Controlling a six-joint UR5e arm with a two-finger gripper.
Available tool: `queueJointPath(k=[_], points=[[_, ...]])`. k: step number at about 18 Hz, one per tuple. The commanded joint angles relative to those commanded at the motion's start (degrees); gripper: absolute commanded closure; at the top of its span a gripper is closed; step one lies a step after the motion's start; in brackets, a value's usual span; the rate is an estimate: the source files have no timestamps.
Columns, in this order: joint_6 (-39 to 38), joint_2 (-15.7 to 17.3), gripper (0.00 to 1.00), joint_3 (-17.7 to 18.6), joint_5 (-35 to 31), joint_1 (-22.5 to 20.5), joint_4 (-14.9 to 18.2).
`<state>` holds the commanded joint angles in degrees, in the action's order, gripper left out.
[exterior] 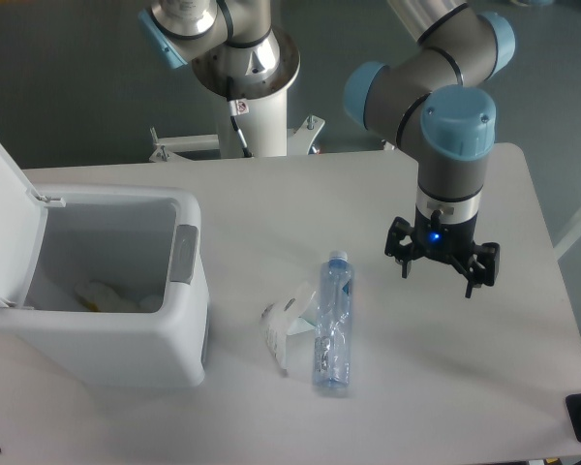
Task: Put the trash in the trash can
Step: 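Move the gripper over the white crumpled paper beside the bottle, then lower the gripper and close it on the white crumpled paper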
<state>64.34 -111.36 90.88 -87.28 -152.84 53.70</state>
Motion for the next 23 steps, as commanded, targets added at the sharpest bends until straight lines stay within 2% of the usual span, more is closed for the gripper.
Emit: queueJointPath(k=[4, 6, 8, 10, 14, 18, 21, 23], points=[[-0.4, 0.3, 0.0, 0.7, 0.1, 0.2, -0.2], [-0.6, 0.6, 0.0, 2.7, 0.3, 0.3, -1.9], [-2.4, 1.2, 0.0, 6.4, 0.5, 0.9, -4.9], [-7.8, 2.9, 0.0, 9.9, 1.1, 2.9, -7.5], [-13.1, 6.8, 0.0, 16.5, 2.2, 8.2, -7.4], [-18.0, 5.9, 0.0, 16.7, 2.0, 14.2, -7.5], [-18.0, 1.3, 0.0, 14.4, 1.1, 16.5, -8.9], [-17.8, -1.3, 0.0, 11.9, -2.5, 18.1, -8.9]])
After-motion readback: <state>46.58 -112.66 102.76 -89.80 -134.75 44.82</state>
